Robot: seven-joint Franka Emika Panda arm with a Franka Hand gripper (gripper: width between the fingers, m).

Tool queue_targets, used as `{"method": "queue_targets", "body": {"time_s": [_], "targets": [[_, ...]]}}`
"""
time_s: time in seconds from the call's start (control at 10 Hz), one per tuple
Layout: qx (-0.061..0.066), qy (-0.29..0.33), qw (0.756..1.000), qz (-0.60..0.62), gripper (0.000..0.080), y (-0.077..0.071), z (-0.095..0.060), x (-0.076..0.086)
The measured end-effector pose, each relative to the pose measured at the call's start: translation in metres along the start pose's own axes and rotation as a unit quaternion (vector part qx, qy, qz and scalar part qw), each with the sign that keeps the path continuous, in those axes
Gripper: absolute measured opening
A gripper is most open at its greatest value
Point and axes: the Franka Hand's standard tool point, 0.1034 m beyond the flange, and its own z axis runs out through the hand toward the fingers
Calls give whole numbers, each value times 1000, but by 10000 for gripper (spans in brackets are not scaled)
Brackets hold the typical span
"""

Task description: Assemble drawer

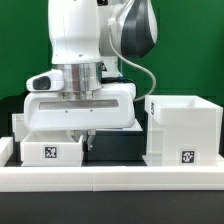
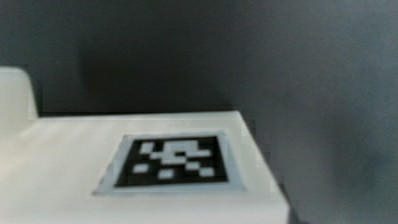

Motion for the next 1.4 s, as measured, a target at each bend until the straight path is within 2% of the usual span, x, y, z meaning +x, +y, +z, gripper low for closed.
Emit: {"method": "queue_targets", "body": {"time_s": [0.3,0.6,0.7,0.9,1.0,1.4], "targets": [[6,-13,996,-88,41,-6,-8,3],[6,-14,994,-104,41,-5,-6,2],[3,-14,988,-153,41,-5,-6,3],[-7,-16,959,-284,41,-8,-8,5],[-6,-22,938,-345,41,-7,-8,5],[-1,-27,891,-453,42,-2,-7,4]]}}
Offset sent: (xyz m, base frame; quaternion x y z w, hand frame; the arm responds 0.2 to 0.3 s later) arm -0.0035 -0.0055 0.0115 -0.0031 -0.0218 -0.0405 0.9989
